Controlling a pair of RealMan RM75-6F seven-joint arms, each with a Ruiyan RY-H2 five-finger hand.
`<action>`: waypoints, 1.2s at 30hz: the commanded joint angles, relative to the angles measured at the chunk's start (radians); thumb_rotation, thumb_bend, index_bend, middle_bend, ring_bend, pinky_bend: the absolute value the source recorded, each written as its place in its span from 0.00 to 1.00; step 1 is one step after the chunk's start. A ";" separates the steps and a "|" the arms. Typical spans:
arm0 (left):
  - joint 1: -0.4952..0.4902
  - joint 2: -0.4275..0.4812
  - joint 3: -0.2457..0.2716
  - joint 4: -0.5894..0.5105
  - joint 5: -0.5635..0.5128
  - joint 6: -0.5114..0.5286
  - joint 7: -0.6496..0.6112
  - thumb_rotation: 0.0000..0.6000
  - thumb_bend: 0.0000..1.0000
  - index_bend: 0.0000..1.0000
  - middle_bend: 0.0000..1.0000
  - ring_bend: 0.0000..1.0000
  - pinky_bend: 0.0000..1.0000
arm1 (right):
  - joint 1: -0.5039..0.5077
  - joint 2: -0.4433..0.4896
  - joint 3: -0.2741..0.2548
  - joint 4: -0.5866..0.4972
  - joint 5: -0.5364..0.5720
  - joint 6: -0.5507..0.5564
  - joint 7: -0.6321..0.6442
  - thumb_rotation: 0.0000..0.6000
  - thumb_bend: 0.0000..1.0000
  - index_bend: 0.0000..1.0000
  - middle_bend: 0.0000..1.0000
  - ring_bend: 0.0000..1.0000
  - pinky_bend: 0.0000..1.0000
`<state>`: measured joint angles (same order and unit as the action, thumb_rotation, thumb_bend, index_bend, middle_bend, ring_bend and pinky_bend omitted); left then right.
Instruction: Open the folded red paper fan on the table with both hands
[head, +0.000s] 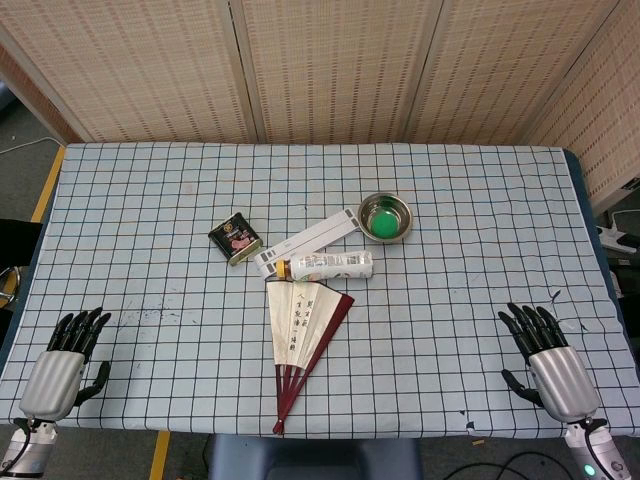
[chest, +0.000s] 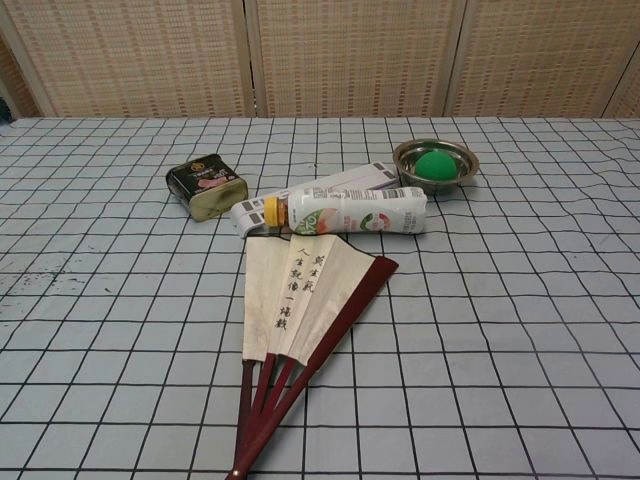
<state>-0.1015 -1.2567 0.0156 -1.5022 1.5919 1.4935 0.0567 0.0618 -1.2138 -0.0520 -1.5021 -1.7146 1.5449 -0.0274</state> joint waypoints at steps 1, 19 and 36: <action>-0.001 0.001 0.003 -0.003 0.005 0.000 -0.001 1.00 0.48 0.00 0.00 0.00 0.02 | 0.000 -0.001 -0.001 0.003 -0.007 0.003 0.002 1.00 0.22 0.00 0.00 0.00 0.00; -0.008 0.006 0.004 -0.004 0.013 -0.005 -0.048 1.00 0.46 0.00 0.00 0.00 0.02 | 0.266 -0.353 0.071 0.094 -0.171 -0.269 -0.268 1.00 0.21 0.32 0.00 0.00 0.00; -0.008 0.009 0.003 0.011 0.015 0.002 -0.086 1.00 0.44 0.00 0.00 0.00 0.02 | 0.398 -0.807 0.098 0.548 -0.132 -0.275 -0.224 1.00 0.18 0.40 0.00 0.00 0.00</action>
<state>-0.1097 -1.2477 0.0188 -1.4917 1.6075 1.4963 -0.0289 0.4393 -1.9884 0.0398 -0.9861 -1.8549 1.2649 -0.2558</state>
